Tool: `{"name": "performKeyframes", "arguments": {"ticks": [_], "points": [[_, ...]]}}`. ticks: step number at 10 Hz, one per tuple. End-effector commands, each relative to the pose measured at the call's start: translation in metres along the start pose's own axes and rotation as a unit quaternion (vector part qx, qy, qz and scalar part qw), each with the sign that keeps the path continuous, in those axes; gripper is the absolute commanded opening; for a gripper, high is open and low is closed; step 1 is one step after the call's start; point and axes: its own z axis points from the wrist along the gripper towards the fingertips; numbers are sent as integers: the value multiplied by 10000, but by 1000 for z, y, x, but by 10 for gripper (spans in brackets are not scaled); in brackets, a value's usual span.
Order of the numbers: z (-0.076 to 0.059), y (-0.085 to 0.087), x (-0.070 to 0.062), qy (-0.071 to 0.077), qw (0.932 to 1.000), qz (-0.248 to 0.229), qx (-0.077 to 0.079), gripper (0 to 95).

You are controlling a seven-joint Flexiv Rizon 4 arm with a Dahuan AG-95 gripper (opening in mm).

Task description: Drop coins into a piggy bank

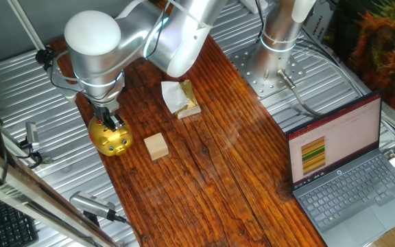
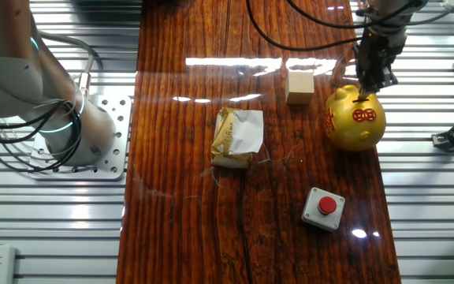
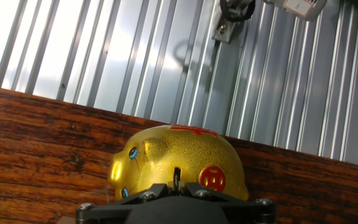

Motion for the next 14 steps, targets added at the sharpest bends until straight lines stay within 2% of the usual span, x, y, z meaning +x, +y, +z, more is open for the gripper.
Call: {"name": "performKeyframes", "arguments": {"ticks": [1, 14], "points": [[0, 0, 0, 0, 10000, -3, 9, 0], [10, -3, 7, -32, 10000, -24, -39, 0]]}}
